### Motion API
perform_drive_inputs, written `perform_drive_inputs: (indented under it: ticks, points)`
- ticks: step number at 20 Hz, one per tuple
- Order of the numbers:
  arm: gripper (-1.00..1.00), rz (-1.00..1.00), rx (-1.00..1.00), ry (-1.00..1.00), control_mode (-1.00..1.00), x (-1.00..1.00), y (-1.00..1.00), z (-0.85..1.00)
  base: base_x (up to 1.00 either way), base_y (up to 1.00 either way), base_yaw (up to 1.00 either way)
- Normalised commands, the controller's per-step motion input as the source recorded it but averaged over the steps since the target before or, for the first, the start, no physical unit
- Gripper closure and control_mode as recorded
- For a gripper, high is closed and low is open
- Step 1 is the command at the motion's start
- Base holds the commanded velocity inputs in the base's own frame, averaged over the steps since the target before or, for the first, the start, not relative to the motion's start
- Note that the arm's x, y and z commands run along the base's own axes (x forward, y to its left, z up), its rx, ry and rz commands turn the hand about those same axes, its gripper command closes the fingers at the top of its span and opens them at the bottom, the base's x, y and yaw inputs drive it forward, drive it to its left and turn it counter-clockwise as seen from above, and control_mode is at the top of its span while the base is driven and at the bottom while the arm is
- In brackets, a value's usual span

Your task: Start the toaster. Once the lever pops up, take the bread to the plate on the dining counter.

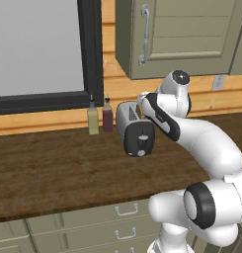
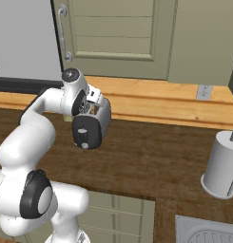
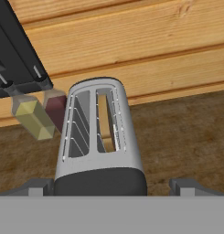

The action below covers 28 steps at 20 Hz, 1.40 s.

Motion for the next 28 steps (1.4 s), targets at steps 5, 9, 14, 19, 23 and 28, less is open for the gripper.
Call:
perform_drive_inputs:
  ticks: [5, 9, 14, 19, 23, 28]
  points:
    - [-1.0, 0.0, 0.0, 0.0, -1.0, 0.0, 0.0, 0.0, 0.0, 0.0, 0.0]
    - [-1.0, 0.0, 0.0, 0.0, -1.0, 0.0, 0.0, 0.0, 0.0, 0.0, 0.0]
    - [-1.0, 0.0, 0.0, 0.0, -1.0, 0.0, 0.0, 0.0, 0.0, 0.0, 0.0]
    - [-1.0, 0.0, 0.0, 0.0, -1.0, 0.0, 0.0, 0.0, 0.0, 0.0, 0.0]
    - [-1.0, 0.0, 0.0, 0.0, -1.0, 0.0, 0.0, 0.0, 0.0, 0.0, 0.0]
    - [-1.0, 0.0, 0.0, 0.0, -1.0, 0.0, 0.0, 0.0, 0.0, 0.0, 0.0]
